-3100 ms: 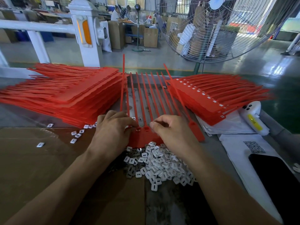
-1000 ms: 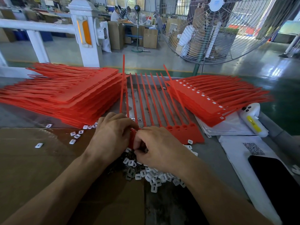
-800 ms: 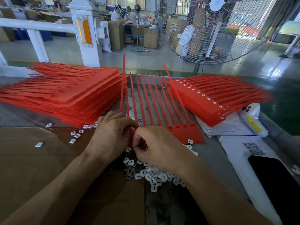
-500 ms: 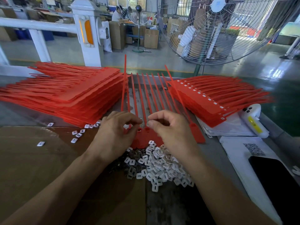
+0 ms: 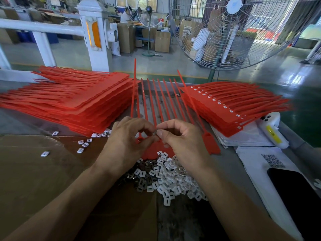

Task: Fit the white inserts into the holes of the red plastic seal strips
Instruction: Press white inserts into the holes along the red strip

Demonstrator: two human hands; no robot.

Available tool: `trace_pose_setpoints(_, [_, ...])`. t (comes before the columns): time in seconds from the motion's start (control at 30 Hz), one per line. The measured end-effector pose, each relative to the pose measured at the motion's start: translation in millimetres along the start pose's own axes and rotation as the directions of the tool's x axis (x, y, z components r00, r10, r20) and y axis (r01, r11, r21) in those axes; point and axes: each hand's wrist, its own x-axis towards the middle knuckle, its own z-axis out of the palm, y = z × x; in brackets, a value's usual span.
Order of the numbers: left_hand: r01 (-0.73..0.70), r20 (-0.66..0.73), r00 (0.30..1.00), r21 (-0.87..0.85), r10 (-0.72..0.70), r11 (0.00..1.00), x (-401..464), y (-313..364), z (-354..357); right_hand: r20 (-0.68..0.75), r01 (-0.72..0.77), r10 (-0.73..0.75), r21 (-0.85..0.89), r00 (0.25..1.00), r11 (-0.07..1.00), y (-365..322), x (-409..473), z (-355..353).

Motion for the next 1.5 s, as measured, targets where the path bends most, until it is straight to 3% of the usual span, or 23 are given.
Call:
trace_pose_setpoints(0.3, [-0.001, -0.042, 0.999, -0.027, 0.000, 1.000, 1.9, 0.1, -1.2, 0.031, 0.133, -0.131, -0.086, 0.991, 0.987, -4.8, 0.0, -2.2])
trace_pose_setpoints(0.8, [0.040, -0.055, 0.998, -0.005, -0.040, 0.999, 3.4, 1.1, -0.6, -0.009, 0.131, -0.137, -0.245, 0.990, 0.961, 1.5, 4.8, -5.9])
trace_pose_setpoints(0.93, [0.115, -0.083, 0.991, 0.114, -0.106, 0.987, 3.1, -6.7, -2.1, -0.034, 0.098, -0.122, -0.415, 0.992, 0.905, 10.0, 11.0, -10.3])
trace_pose_setpoints(1.1, [0.186, -0.016, 0.982, 0.246, -0.188, 0.951, 0.5, -13.8, -4.1, -0.004, 0.073, -0.095, -0.611, 0.996, 0.789, 16.9, 22.1, -7.5])
trace_pose_setpoints(1.5, [0.262, 0.107, 0.944, 0.326, -0.311, 0.909, -2.8, -13.6, -4.8, 0.070, 0.120, -0.100, -0.709, 0.993, 0.695, 16.1, 24.9, 1.4])
